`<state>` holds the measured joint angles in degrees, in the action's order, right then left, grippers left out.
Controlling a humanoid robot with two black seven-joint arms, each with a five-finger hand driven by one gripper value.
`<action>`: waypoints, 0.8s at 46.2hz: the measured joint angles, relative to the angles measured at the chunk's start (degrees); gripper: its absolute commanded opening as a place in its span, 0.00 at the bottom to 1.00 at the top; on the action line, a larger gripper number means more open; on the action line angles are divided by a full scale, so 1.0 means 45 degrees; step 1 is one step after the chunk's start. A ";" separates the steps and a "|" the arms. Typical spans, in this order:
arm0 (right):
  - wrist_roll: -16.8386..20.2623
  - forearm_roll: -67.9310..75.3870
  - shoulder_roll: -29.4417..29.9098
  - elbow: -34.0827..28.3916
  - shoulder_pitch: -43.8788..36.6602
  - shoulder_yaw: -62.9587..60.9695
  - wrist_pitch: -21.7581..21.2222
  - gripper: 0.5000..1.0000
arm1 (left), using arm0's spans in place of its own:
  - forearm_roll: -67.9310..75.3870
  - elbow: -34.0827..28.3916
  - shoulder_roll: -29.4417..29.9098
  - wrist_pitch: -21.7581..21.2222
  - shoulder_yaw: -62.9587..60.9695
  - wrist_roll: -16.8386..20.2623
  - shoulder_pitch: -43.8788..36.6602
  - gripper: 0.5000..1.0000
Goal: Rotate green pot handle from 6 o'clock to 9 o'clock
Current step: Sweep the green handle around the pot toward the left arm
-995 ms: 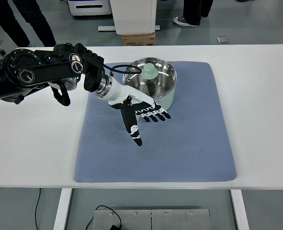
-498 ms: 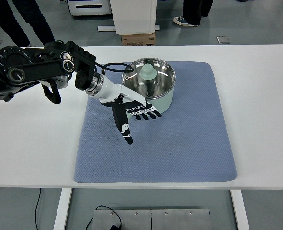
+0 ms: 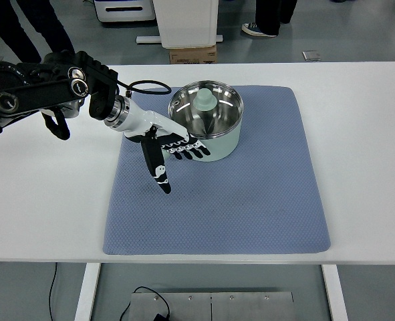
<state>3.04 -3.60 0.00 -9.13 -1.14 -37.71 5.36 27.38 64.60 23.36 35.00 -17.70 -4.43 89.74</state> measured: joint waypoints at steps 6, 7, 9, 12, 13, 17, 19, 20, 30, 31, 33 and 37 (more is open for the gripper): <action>0.0000 0.0000 0.0000 -0.0001 -0.0001 0.0000 -0.0001 1.00 | 0.0064 -0.0001 0.0144 0.0000 -0.0232 0.0000 0.0002 1.00; 0.0000 0.0000 0.0000 -0.0001 0.0000 0.0000 -0.0001 1.00 | 0.0069 -0.0001 0.0155 0.0000 -0.0279 0.0000 0.0003 1.00; 0.0000 0.0000 -0.0001 -0.0002 -0.0002 0.0001 -0.0001 1.00 | 0.0070 0.0000 0.0197 0.0001 -0.0324 0.0000 0.0039 1.00; 0.0002 0.0000 0.0000 -0.0001 0.0000 0.0000 -0.0001 1.00 | 0.0081 -0.0001 0.0301 0.0000 -0.0396 0.0002 0.0086 1.00; 0.0001 0.0000 -0.0001 -0.0002 -0.0001 0.0001 -0.0001 1.00 | 0.0084 -0.0001 0.0332 0.0000 -0.0438 0.0003 0.0089 1.00; 0.0003 0.0000 -0.0001 -0.0001 -0.0001 0.0001 -0.0001 1.00 | 0.0102 -0.0020 0.0380 0.0000 -0.0504 0.0002 0.0116 1.00; 0.0003 0.0000 -0.0001 -0.0001 -0.0001 0.0000 -0.0001 1.00 | 0.0108 -0.0073 0.0407 0.0000 -0.0518 0.0001 0.0116 1.00; 0.0003 0.0000 0.0000 -0.0001 -0.0001 0.0001 -0.0001 1.00 | 0.0109 -0.0101 0.0415 0.0000 -0.0522 0.0001 0.0116 1.00; 0.0000 0.0000 -0.0001 -0.0001 -0.0001 0.0001 -0.0001 1.00 | 0.0110 -0.0420 0.0661 0.0000 -0.0683 0.0006 0.0118 1.00; -0.0001 0.0000 -0.0001 -0.0001 -0.0002 0.0001 -0.0001 1.00 | 0.0110 -0.0490 0.0687 0.0000 -0.0722 0.0006 0.0118 1.00; -0.0001 0.0000 0.0000 -0.0001 -0.0001 0.0000 -0.0001 1.00 | 0.0111 -0.0657 0.0719 0.0000 -0.0775 0.0004 0.0118 1.00; -0.0003 0.0000 0.0000 -0.0002 -0.0001 0.0000 -0.0001 1.00 | 0.0111 -0.0988 0.0743 0.0000 -0.0792 0.0004 0.0117 1.00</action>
<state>3.02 -3.60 0.00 -9.14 -1.14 -37.70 5.36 27.87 60.15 26.70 35.00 -21.27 -4.41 90.27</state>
